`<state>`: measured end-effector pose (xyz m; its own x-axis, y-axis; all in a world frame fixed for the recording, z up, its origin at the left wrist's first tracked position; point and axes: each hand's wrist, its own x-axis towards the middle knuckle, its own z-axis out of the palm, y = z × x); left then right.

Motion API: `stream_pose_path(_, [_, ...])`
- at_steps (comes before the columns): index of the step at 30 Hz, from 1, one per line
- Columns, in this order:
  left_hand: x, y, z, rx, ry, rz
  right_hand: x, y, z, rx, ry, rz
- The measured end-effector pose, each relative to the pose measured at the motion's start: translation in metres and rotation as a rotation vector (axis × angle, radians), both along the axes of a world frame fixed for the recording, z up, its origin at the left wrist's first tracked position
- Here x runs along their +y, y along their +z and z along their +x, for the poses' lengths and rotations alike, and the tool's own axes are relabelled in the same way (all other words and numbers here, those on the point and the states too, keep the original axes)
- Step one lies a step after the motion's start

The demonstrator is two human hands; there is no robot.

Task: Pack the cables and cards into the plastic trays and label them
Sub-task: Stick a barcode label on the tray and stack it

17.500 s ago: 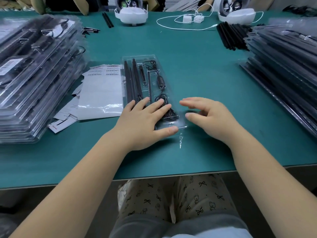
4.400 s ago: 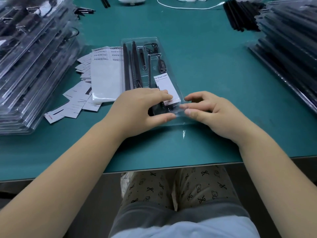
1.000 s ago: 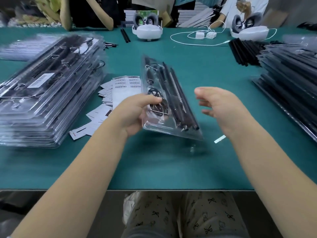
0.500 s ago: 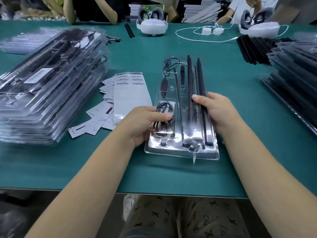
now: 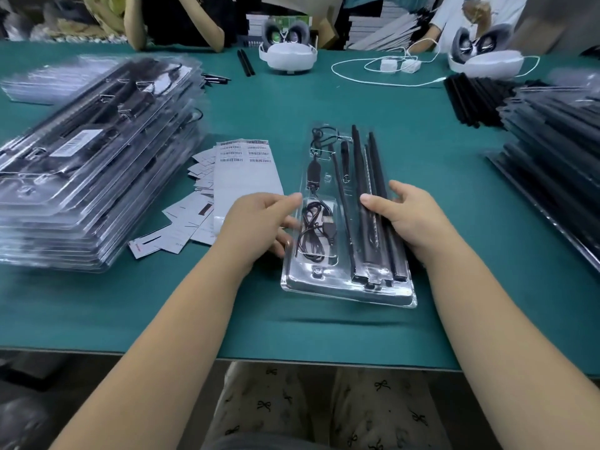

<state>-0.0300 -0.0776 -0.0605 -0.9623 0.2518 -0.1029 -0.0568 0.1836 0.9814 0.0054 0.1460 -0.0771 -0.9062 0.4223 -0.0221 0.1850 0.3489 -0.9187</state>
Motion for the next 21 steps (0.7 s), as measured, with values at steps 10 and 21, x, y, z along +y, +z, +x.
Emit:
stream_pose_path(10, [-0.020, 0.016, -0.045, 0.459, 0.368, -0.605, -0.001, 0.004, 0.006, -0.026, 0.079, 0.236])
stream_pose_path(21, [-0.021, 0.001, -0.074, 0.274, 0.365, -0.919, -0.005, 0.003, 0.004, 0.050, 0.094, 0.459])
